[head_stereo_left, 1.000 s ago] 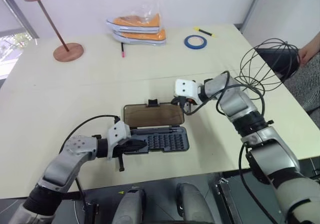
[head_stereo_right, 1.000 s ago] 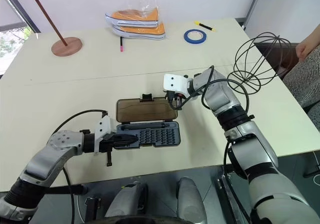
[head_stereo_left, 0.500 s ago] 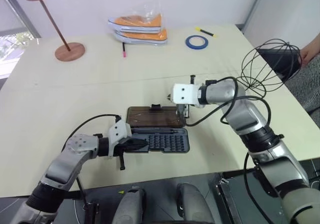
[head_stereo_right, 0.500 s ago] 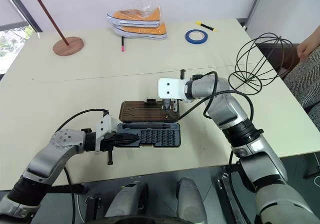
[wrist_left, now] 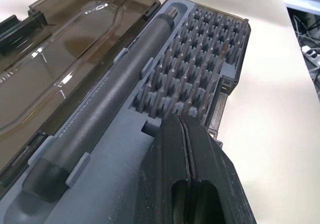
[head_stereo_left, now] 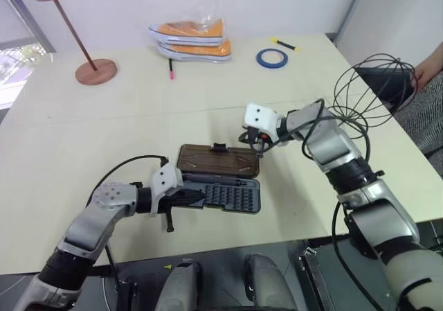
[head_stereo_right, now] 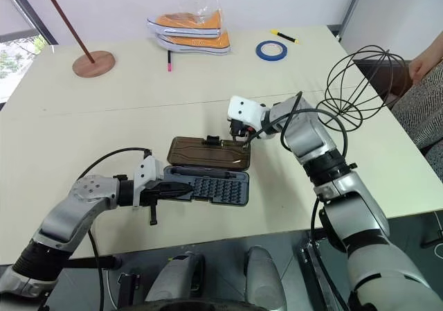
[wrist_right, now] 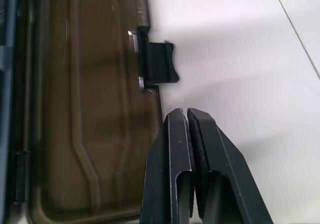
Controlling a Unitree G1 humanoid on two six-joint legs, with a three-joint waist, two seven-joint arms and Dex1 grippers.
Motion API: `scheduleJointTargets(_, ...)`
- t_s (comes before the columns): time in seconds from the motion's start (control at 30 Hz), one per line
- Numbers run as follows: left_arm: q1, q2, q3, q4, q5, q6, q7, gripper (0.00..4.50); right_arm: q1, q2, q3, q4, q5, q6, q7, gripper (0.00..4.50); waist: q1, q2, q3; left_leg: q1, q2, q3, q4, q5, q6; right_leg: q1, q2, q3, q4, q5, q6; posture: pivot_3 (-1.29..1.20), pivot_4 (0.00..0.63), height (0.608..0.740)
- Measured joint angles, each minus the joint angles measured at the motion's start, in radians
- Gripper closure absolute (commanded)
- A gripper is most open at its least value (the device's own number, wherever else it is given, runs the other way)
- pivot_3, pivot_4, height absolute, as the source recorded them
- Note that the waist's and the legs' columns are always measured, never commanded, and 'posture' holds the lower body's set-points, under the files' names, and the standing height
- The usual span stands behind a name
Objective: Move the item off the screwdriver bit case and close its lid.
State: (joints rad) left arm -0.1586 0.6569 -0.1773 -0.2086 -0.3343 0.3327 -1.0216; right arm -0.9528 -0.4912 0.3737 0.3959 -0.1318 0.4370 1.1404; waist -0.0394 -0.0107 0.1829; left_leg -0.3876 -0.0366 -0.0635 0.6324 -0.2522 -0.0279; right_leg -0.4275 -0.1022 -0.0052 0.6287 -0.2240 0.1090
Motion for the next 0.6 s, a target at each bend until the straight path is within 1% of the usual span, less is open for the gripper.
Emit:
scheduleJointTargets(0.1, 0.015, -0.006, 0.003, -0.001, 0.001, -0.016, 0.005, 4.5, -0.032, 0.007, 0.001, 0.102, 0.008, -0.01, 0.03, 4.44, 0.0, 0.0, 0.0, 0.0, 0.0, 0.0, 0.0, 0.0, 0.0, 0.0, 0.0, 0.0, 0.0, 0.0, 0.0, 0.0, 0.15, 0.74)
scheduleJointTargets(0.13, 0.022, -0.008, 0.005, -0.003, 0.002, -0.019, 0.009, 4.5, -0.039, 0.008, 0.001, 0.132, 0.009, -0.015, 0.036, 3.89, 0.0, 0.0, 0.0, 0.0, 0.0, 0.0, 0.0, 0.0, 0.0, 0.0, 0.0, 0.0, 0.0, 0.0, 0.0, 0.0, 0.15, 0.74)
scheduleJointTargets(0.17, 0.028, -0.009, 0.007, -0.006, 0.002, -0.023, 0.013, 4.5, -0.046, 0.009, 0.001, 0.159, 0.009, -0.027, 0.041, 3.63, 0.0, 0.0, 0.0, 0.0, 0.0, 0.0, 0.0, 0.0, 0.0, 0.0, 0.0, 0.0, 0.0, 0.0, 0.0, 0.0, 0.15, 0.74)
scheduleJointTargets(0.3, 0.042, -0.011, 0.008, -0.015, 0.003, -0.033, 0.026, 4.5, -0.057, 0.015, 0.004, 0.222, -0.003, -0.081, 0.044, 1.61, 0.0, 0.0, 0.0, 0.0, 0.0, 0.0, 0.0, 0.0, 0.0, 0.0, 0.0, 0.0, 0.0, 0.0, 0.0, 0.0, 0.15, 0.74)
scheduleJointTargets(0.6, 0.041, -0.011, 0.008, -0.039, 0.001, 0.001, 0.041, 4.5, -0.061, 0.041, 0.013, 0.308, -0.025, -0.157, 0.046, 1.61, -0.002, 0.0, 0.0, 0.0, 0.0, 0.0, 0.0, 0.0, 0.0, 0.0, 0.0, 0.0, 0.0, 0.0, 0.0, 0.0, 0.15, 0.74)
